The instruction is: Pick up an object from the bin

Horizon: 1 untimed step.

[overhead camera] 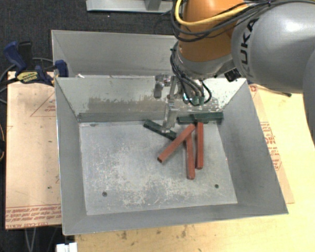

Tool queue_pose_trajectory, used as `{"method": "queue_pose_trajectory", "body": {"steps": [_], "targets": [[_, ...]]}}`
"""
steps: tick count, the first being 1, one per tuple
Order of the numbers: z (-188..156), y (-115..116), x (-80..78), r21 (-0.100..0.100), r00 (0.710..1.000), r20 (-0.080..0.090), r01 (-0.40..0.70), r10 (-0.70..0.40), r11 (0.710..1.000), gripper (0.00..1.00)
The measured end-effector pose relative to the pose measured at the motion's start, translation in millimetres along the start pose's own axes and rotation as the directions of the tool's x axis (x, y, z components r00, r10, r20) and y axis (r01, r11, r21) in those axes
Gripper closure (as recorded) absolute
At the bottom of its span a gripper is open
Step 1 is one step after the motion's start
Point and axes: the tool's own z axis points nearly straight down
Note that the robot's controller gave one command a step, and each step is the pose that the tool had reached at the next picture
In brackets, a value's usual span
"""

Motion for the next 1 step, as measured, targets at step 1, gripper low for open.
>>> {"method": "queue_pose_trajectory", "body": {"steps": [1], "targets": [[171.7,-59.2,32.7,0.001,0.981,0.01,0.194,-0.194,0.981,0.0]]}}
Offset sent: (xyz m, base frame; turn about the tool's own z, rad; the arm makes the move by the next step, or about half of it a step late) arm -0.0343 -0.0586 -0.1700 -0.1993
